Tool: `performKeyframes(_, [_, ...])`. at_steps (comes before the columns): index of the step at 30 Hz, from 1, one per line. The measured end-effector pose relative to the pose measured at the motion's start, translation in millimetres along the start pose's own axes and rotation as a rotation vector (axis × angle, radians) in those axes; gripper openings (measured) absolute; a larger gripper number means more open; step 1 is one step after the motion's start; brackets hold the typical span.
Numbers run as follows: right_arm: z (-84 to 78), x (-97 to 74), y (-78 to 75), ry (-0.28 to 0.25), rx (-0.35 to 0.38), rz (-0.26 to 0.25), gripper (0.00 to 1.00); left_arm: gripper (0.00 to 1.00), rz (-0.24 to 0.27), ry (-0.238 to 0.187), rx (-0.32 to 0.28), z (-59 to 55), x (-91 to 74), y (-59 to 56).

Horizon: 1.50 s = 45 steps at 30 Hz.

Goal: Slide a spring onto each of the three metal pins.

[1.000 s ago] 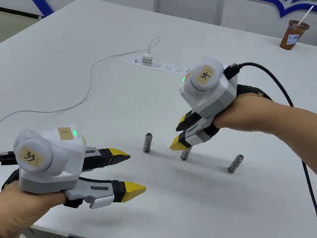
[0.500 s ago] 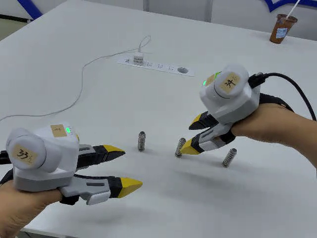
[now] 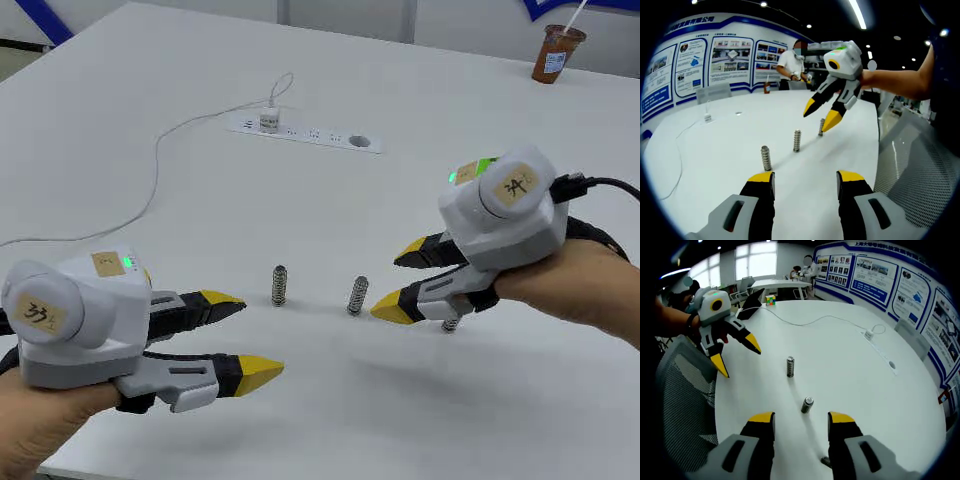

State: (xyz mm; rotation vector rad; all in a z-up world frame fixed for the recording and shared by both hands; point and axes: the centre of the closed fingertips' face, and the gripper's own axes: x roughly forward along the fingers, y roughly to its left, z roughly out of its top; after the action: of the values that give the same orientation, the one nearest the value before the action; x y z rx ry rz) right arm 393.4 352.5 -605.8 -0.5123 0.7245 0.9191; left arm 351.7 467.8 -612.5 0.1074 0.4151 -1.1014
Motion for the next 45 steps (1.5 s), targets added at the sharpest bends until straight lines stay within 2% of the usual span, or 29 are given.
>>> performKeyframes(4, [-0.6,-6.8,6.2,-0.049,0.029,-0.001,0.44,0.51,0.0,-0.001,0.001,0.6,-0.1,-0.2])
performKeyframes(8, [-4.0,-12.4,10.3,-0.074,0.04,-0.012,0.44,0.52,-0.002,0.0,0.001,0.5,0.0,-1.0])
performKeyframes(20, [-32.8,-33.3,20.0,-0.15,0.103,-0.028,0.47,0.53,-0.005,0.008,0.002,-2.5,-2.9,-1.8])
performKeyframes(32, [-60.6,-50.3,14.8,-0.195,0.175,-0.082,0.5,0.55,-0.011,0.012,0.001,-3.4,-4.0,-4.9])
performKeyframes(37, [-65.5,-59.7,12.1,-0.226,0.176,-0.113,0.52,0.55,-0.01,0.014,-0.001,-4.7,-5.4,-4.3])
performKeyframes(45, [-78.9,-63.9,7.0,-0.238,0.183,-0.14,0.55,0.56,-0.01,0.015,-0.006,-7.5,-6.5,-5.3])
